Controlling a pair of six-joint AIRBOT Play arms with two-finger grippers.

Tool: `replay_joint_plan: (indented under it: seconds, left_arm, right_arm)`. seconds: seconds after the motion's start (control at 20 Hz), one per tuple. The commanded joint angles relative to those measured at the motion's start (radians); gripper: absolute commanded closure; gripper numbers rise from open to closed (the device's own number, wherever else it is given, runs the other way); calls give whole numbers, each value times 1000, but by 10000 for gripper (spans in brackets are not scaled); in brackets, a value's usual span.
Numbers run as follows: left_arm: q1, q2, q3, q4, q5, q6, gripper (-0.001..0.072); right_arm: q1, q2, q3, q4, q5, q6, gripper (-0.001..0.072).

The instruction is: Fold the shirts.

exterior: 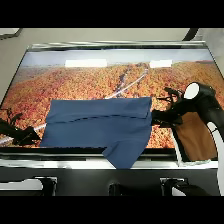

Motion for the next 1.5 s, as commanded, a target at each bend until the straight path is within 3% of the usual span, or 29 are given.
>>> replay_joint_plan:
  seconds: [0.0, 0.15, 0.25, 0.35, 0.5, 0.7, 1.1, 1.15, 1.25, 1.3, 1.35, 1.45]
  left_arm:
    - [-17, -1, -44, -24, 20, 37, 272]
    - [-35, -2, -88, -42, 48, 38, 313]
    - [-35, -1, -96, -53, 48, 38, 547]
    - [-35, -1, -96, -67, 44, 39, 675]
    - [-35, 1, -96, -118, 45, 47, 680]
    - [-35, 1, -96, -137, 43, 49, 680]
    - [-35, 8, -96, -137, 25, 71, 680]
    - [-35, 8, -96, -137, 25, 71, 681]
    - [-35, 8, -96, -137, 27, 72, 680]
    - [-35, 8, -96, -137, 30, 72, 681]
    - [-35, 8, -96, -137, 31, 72, 681]
    - [-35, 12, -95, -137, 29, 72, 681]
  right_arm:
    - [0, 8, -7, -4, -50, -6, 237]
    - [0, 8, -7, -9, -39, -6, 236]
    - [0, 8, -11, -25, -18, -6, 236]
    - [0, 16, -64, -14, -19, -7, 234]
    - [0, 64, -293, 108, -122, -38, 195]
    - [0, 71, -532, 350, -272, -135, 195]
    - [0, 70, -675, 360, -384, -141, 198]
    - [0, 70, -684, 380, -401, -141, 216]
    - [0, 70, -691, 405, -435, -140, 368]
    - [0, 70, -690, 415, -451, -140, 472]
    - [0, 70, -690, 425, -459, -131, 662]
    - [0, 72, -688, 449, -450, -150, 682]
